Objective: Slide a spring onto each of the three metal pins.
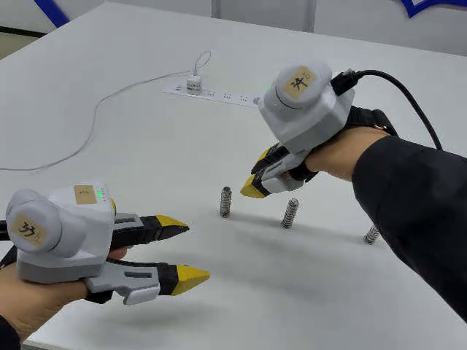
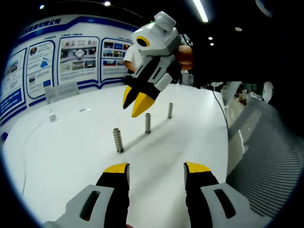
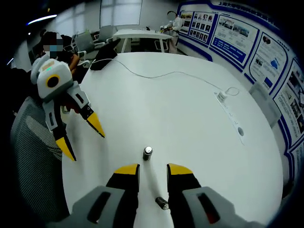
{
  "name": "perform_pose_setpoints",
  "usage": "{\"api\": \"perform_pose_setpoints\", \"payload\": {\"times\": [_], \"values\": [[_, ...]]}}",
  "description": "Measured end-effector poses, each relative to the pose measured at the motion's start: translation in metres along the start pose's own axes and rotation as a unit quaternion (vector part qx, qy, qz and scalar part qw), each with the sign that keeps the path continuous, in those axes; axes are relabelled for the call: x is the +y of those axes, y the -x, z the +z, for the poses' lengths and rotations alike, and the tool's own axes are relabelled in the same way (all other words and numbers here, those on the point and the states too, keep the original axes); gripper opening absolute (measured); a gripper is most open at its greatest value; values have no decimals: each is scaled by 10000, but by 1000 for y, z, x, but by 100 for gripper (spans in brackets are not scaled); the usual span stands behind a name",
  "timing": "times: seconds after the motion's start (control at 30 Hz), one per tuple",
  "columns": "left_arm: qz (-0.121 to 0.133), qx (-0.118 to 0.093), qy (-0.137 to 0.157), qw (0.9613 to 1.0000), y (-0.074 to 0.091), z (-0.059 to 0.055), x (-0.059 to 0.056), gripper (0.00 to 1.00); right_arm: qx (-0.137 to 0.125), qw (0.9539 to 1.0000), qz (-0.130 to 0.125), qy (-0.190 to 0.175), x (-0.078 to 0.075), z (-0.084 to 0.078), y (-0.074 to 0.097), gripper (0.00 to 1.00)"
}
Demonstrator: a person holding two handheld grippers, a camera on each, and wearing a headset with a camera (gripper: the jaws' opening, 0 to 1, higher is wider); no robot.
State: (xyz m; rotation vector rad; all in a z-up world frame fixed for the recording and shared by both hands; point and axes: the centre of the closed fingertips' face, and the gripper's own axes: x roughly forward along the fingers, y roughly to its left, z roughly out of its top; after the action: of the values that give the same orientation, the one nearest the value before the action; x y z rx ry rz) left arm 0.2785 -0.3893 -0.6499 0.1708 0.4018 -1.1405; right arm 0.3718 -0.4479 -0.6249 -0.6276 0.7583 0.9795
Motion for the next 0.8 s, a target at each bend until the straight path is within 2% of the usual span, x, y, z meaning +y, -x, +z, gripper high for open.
{"api": "perform_pose_setpoints", "payload": {"times": [0.53, 0.8], "values": [[13, -4, -79, 10000, -2, 7, 3, 50, -421, 9979, -339, -357, -7, -21, 38, 29], [23, 2, -80, 10000, -3, 9, 2, 52, -625, 9943, -568, -652, -15, -40, 60, 31]]}}
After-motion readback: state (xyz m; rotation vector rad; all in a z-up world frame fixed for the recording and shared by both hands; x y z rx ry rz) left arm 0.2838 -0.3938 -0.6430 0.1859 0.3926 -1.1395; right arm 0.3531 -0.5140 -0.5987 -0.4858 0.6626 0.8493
